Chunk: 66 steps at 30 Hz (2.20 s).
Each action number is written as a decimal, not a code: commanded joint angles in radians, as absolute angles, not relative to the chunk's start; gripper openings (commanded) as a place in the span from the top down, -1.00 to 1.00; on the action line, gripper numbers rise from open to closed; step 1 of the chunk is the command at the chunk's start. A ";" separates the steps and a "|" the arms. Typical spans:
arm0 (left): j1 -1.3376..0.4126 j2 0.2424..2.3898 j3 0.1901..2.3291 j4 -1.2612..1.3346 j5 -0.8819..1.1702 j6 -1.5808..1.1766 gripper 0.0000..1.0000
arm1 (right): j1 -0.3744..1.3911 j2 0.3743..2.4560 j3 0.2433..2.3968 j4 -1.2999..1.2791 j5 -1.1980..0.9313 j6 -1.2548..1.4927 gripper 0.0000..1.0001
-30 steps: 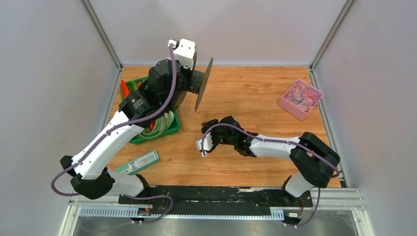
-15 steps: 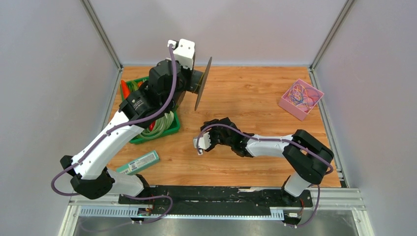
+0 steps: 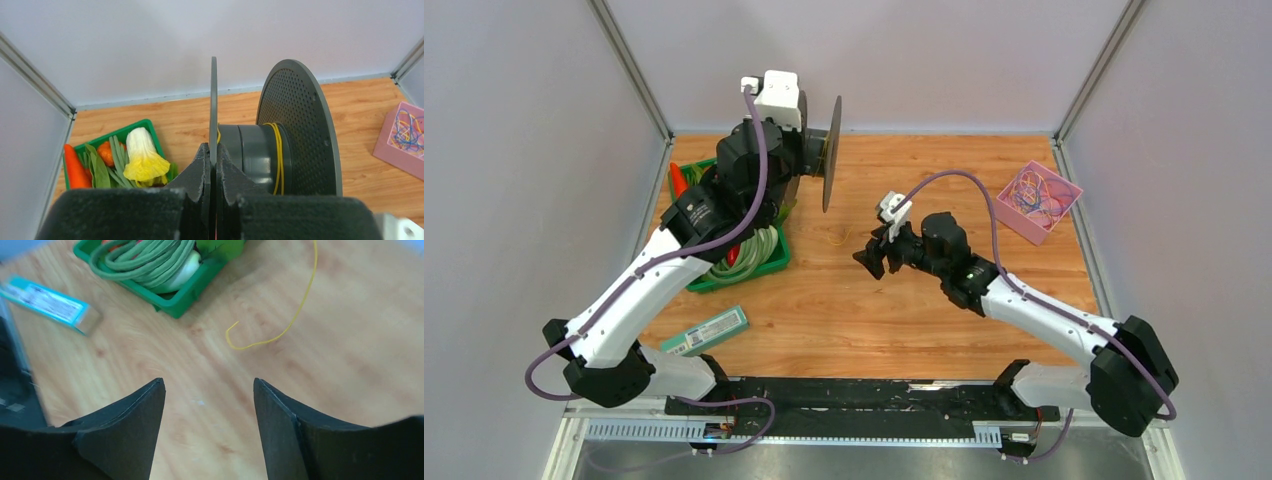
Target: Wrap the cables
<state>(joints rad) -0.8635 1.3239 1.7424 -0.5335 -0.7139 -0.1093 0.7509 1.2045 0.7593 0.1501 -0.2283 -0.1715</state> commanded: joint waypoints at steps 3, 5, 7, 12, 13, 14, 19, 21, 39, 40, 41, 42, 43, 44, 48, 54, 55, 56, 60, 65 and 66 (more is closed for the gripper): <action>-0.868 1.307 1.853 -0.462 -0.779 -0.212 1.00 | 0.689 1.288 0.755 0.175 -0.215 0.540 -0.41; -0.867 1.316 1.881 -0.475 -0.781 -0.239 1.00 | 0.689 1.340 0.817 0.114 -0.178 0.595 -0.43; -0.870 1.321 1.896 -0.482 -0.785 -0.264 1.00 | 0.689 1.411 0.892 0.026 -0.112 0.685 -0.40; -0.868 1.331 1.913 -0.479 -0.792 -0.279 1.00 | 0.689 1.531 0.985 0.078 -0.103 0.771 -0.37; -0.868 1.335 1.914 -0.477 -0.798 -0.278 1.00 | 0.687 1.549 1.009 0.086 -0.106 0.773 -0.38; -0.868 1.338 1.913 -0.474 -0.802 -0.275 1.00 | 0.689 1.563 1.029 0.093 -0.120 0.767 -0.40; -0.868 1.348 1.922 -0.462 -0.818 -0.279 1.00 | 0.687 1.624 1.097 0.115 -0.094 0.788 -0.40; -0.867 1.354 1.930 -0.451 -0.827 -0.275 1.00 | 0.687 1.649 1.111 0.109 -0.081 0.824 -0.35; -0.865 1.368 1.945 -0.446 -0.861 -0.290 1.00 | 0.701 1.833 1.200 0.051 0.129 0.977 0.14; -0.864 1.367 1.944 -0.446 -0.861 -0.288 1.00 | 0.700 1.841 1.200 0.057 0.135 0.983 0.15; -0.864 1.368 1.944 -0.445 -0.861 -0.290 1.00 | 0.698 1.847 1.197 0.067 0.147 0.983 0.15; -0.865 1.367 1.942 -0.446 -0.858 -0.290 1.00 | 0.696 1.853 1.193 0.078 0.156 0.982 0.17; -0.864 1.365 1.942 -0.445 -0.857 -0.290 1.00 | 0.695 1.858 1.198 0.089 0.167 0.974 0.19; -0.861 1.365 1.941 -0.445 -0.857 -0.287 1.00 | 0.693 1.864 1.201 0.103 0.173 0.963 0.22; -0.853 1.365 1.934 -0.446 -0.851 -0.291 1.00 | 0.680 1.888 1.233 0.141 0.176 0.919 0.24; -0.848 1.361 1.925 -0.456 -0.836 -0.302 1.00 | 0.653 1.917 1.281 0.227 0.095 0.905 0.17; -0.848 1.361 1.924 -0.457 -0.836 -0.302 1.00 | 0.653 1.919 1.284 0.242 0.083 0.894 0.17; -0.848 1.361 1.925 -0.457 -0.836 -0.304 1.00 | 0.653 1.919 1.285 0.256 0.072 0.888 0.18; -0.844 1.364 1.927 -0.459 -0.831 -0.308 1.00 | 0.653 1.927 1.290 0.272 0.058 0.894 0.23; -0.839 1.370 1.936 -0.465 -0.822 -0.318 1.00 | 0.653 1.931 1.293 0.276 0.052 0.904 0.33; -0.839 1.370 1.936 -0.466 -0.821 -0.321 1.00 | 0.653 1.933 1.292 0.276 0.049 0.904 0.38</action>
